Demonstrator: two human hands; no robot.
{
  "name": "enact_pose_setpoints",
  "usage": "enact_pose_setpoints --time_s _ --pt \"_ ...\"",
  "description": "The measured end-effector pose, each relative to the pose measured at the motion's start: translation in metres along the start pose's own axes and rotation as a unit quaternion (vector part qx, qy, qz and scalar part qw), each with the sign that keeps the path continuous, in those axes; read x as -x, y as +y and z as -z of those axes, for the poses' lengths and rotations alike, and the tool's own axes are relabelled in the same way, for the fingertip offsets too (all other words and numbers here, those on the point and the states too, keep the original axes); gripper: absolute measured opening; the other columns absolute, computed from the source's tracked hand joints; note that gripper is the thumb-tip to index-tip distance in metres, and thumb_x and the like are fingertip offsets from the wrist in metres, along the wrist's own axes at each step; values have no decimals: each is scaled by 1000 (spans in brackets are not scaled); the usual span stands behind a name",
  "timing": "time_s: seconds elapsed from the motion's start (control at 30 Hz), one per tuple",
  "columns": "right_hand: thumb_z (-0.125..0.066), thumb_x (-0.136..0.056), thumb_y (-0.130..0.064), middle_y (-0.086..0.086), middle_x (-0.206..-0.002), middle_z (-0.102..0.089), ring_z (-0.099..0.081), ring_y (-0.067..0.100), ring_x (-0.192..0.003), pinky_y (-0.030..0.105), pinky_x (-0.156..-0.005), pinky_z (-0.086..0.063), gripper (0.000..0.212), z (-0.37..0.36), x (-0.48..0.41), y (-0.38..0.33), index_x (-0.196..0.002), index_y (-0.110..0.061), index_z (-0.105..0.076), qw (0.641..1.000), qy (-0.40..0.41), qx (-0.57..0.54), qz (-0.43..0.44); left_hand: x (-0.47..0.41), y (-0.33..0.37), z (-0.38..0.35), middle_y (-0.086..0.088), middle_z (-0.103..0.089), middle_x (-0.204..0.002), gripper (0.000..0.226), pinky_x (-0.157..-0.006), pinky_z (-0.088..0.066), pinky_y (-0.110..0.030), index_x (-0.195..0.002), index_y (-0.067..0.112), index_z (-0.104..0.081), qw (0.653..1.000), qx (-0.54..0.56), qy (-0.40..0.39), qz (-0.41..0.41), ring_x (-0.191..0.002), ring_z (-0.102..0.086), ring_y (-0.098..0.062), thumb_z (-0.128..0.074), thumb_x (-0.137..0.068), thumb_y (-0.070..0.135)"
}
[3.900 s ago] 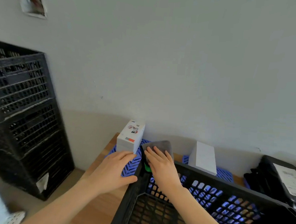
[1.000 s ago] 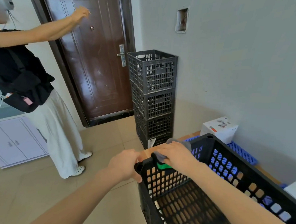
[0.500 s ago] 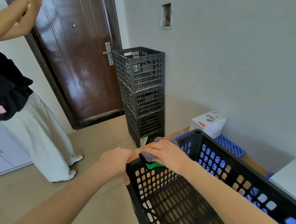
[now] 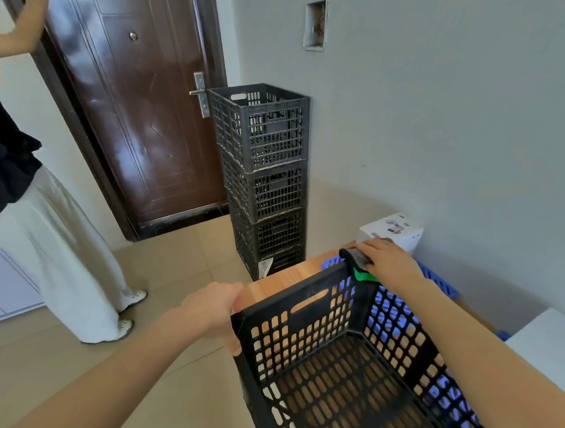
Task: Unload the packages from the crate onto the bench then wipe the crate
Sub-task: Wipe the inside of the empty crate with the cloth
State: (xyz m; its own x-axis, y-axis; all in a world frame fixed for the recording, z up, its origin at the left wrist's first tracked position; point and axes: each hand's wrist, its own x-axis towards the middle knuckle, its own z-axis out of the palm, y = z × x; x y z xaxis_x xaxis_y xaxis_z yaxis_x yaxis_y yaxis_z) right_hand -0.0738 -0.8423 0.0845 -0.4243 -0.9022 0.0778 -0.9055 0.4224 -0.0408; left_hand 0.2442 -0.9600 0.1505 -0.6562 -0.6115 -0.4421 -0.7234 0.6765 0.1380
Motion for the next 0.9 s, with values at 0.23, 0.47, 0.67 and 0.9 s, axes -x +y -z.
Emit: enact_pose_setpoints --time_s 0.23,0.47,0.67,0.9 --pt "-52 -93 -30 -12 -133 -52 -43 12 -128 39 -113 -21 27 -2 8 -37 -119 -35 -56 998 15 -3 61 4 -1 4 -3 -54 -121 58 -93 -47 -37 -103 25 -38 1000 4 -9 -20 -117 -53 -28 -86 -71 25" --pt "-53 -94 -21 -9 -138 -48 -38 13 -133 42 -116 -14 31 -10 21 -80 -124 -28 -57 993 17 -54 103 4 -3 5 6 -47 -103 59 -87 -47 -34 -96 29 -34 998 -10 10 -56 -111 -55 -25 -86 -69 24" --pt "-52 -95 -25 -12 -133 -54 -42 9 -129 39 -115 -17 27 -3 18 -80 -120 -29 -60 987 -9 -98 124 4 -22 -11 12 -50 -108 54 -77 -41 -20 -105 32 -45 993 63 61 -81 -94 -49 -8 -86 -70 30" --pt "-55 -91 -40 -19 -144 -41 -32 8 -135 45 -115 -16 51 7 2 -24 -139 -43 -38 993 -56 -49 95 15 -59 -54 23 -9 -159 100 -122 -11 -27 -152 42 -10 984 1 91 -155 -148 -5 -2 -6 -66 93"
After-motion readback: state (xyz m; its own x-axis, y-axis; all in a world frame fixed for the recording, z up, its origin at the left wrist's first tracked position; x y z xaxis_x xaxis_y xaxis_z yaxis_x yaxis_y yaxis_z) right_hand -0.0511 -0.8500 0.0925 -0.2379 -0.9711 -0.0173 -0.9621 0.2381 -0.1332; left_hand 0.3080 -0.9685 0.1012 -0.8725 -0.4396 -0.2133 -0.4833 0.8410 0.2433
